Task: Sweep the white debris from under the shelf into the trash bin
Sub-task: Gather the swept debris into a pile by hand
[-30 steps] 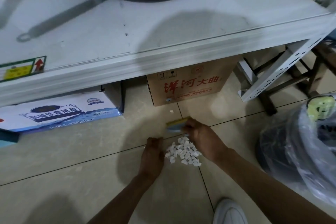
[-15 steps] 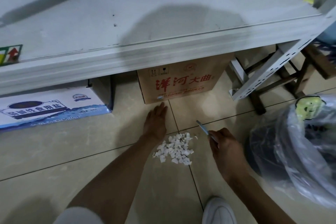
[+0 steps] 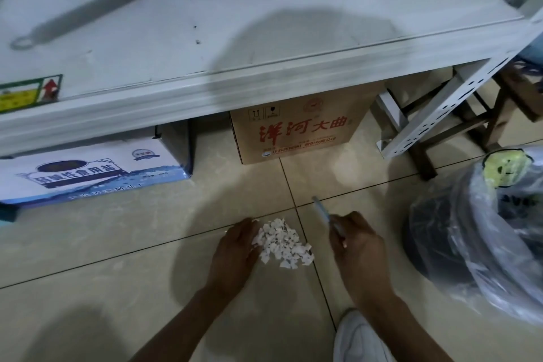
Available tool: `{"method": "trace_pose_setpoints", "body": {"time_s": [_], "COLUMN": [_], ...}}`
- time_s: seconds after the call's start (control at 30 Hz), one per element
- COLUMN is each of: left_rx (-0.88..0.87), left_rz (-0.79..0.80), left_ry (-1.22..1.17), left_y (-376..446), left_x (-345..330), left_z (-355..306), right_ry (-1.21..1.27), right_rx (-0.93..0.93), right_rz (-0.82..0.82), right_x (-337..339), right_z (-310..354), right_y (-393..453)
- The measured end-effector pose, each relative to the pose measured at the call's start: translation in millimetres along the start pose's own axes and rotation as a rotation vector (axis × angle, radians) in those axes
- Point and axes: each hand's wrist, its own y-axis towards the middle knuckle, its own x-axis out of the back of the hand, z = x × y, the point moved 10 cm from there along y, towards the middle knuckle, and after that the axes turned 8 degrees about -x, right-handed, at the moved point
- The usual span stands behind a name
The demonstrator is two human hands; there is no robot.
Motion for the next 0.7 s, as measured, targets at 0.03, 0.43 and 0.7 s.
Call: {"method": "trace_pose_setpoints", "body": {"time_s": [0.03,0.43,0.7], "left_rx": [0.023,0.127,0.272], "left_rz": [-0.009,-0.013,-0.007], "left_ry": [0.017,0.063,-0.138], "left_y": [-4.7,-13.3,-24.2], "left_x": [0.2,-8.0,-7.3], "left_z": [1.0,-5.9,-6.7], "right_ry": [-0.021,-0.126,-0.053], "right_rx": [-0.05,0.169,-0.042], "right_rz": [-0.025,0.157,0.038], "right_x": [5.5,-54.7,-22.0], "right_z": [-12.1,40.1,4.5], "right_y": [6.7,-28.4,-25.8]}}
